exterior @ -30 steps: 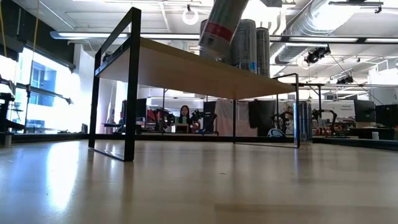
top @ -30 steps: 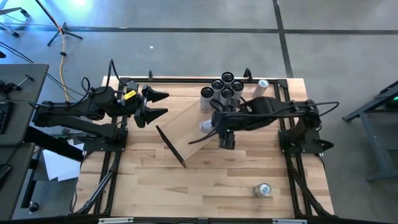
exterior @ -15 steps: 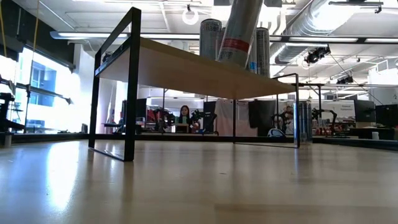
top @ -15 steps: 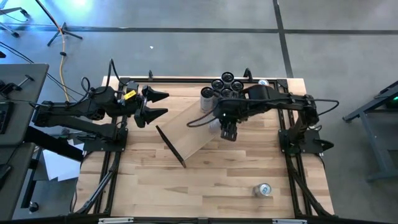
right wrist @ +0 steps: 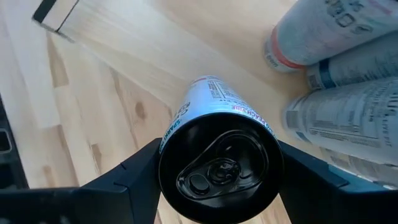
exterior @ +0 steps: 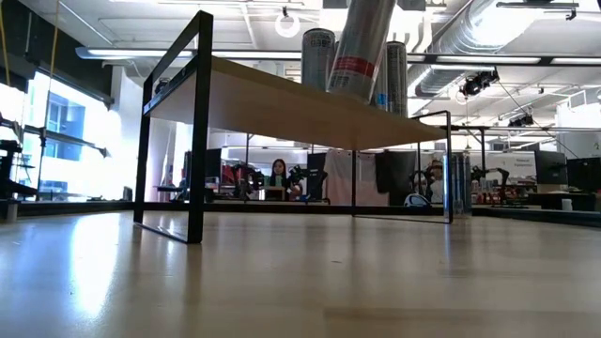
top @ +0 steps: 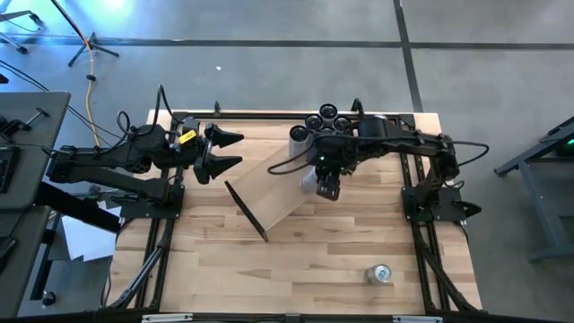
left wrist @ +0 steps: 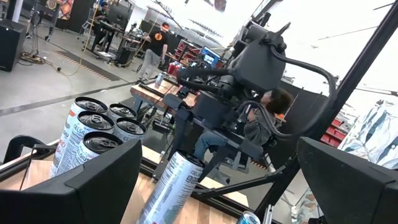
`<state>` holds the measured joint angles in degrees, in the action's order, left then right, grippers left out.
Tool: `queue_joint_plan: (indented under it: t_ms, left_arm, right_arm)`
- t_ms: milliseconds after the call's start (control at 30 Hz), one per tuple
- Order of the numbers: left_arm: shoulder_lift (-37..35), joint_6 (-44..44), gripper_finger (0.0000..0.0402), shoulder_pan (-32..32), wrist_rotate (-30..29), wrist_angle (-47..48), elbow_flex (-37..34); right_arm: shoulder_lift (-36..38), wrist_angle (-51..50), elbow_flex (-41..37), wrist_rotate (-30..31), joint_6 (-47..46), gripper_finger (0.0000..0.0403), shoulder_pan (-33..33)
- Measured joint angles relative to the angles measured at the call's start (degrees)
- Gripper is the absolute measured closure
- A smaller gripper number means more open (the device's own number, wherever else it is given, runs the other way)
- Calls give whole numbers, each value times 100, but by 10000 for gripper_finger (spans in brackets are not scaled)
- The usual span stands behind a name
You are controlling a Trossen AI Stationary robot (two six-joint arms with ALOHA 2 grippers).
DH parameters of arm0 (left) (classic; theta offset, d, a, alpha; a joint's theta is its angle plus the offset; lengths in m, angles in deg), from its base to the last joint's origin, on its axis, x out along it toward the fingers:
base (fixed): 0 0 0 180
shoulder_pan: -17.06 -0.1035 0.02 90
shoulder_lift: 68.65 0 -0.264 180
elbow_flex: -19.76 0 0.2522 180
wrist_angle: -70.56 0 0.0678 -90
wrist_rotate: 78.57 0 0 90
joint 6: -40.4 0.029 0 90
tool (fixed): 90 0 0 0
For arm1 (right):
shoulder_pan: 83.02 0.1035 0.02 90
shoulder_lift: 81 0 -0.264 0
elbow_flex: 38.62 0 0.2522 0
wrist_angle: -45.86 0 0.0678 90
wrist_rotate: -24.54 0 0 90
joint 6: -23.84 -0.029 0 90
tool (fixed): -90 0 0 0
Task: Place canned beverage on shelf
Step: Put the white-pink soda can on the shelf and align it with the other white-pink soda can
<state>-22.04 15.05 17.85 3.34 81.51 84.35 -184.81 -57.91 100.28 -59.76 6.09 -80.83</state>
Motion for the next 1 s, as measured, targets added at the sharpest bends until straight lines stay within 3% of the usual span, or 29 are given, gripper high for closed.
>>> queue_joint_plan:
  t_ms: [367,1000]
  left_arm:
    - [0,-1,3,-1,-1,0,-1]
    - [0,-1,3,0,-1,0,1]
  right_arm:
    - [11,18,-2,8,-18,115,-71]
    - [9,28,-2,257,22,108,-71]
